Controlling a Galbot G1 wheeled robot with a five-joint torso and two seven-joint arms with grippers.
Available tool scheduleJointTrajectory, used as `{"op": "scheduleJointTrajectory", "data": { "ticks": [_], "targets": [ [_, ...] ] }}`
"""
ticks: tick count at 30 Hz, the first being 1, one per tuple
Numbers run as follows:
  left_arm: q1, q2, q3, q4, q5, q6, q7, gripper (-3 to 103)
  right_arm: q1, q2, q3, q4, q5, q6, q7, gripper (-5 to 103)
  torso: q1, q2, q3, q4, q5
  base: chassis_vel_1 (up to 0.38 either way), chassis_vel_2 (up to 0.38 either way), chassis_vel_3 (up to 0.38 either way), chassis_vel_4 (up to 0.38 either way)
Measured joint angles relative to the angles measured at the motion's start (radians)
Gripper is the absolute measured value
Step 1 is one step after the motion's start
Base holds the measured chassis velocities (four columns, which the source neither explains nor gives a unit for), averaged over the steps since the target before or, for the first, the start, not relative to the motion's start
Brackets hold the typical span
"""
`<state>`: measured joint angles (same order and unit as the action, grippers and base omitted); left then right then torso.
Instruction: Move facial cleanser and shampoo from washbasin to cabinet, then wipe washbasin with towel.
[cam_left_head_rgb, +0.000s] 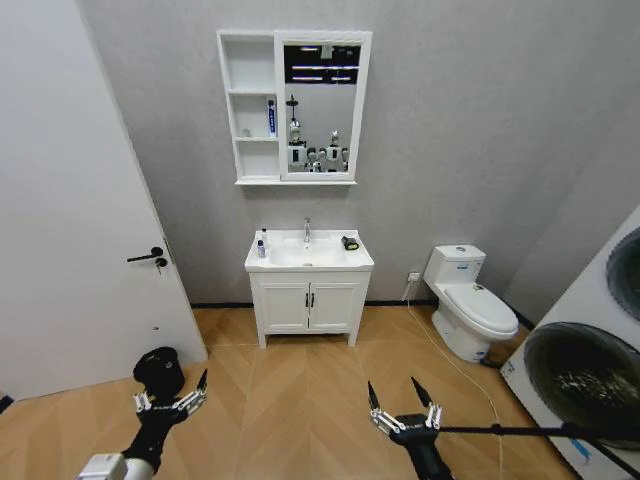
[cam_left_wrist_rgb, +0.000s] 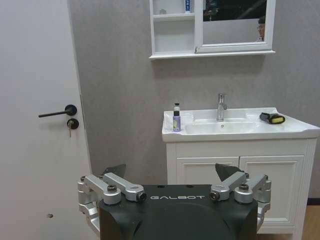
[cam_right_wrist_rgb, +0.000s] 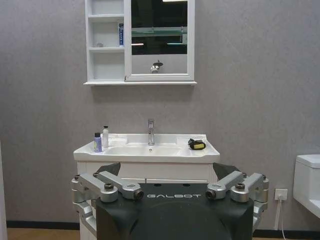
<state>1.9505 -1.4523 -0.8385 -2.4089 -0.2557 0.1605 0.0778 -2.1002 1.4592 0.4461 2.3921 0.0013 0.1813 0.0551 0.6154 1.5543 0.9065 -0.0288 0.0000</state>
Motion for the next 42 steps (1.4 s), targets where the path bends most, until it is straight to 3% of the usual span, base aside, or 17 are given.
{"op": "scheduleJointTrajectory", "data": {
  "ticks": [10,22,42],
  "targets": [
    [-0.012,-0.006,-0.017,-0.003,-0.034,0.011,-0.002,98,-0.011,0.001,0.004,0.008,0.018,0.001,-0.010,100,0.000,0.000,0.000,0.0000,0.0000,0.000,0.000,0.000,0.000],
    [-0.002,-0.022,0.007,-0.004,0.008,0.010,-0.002,101,-0.016,0.004,0.009,0.006,0.019,0.002,-0.016,100,0.000,0.000,0.000,0.0001,-0.0001,0.000,0.000,0.000,0.000],
    [-0.002,-0.028,0.026,0.009,0.030,-0.005,0.016,98,-0.020,0.013,-0.004,-0.015,0.012,0.030,-0.040,100,0.000,0.000,0.000,0.0001,0.0001,-0.033,0.034,0.032,-0.039]
  ]
}}
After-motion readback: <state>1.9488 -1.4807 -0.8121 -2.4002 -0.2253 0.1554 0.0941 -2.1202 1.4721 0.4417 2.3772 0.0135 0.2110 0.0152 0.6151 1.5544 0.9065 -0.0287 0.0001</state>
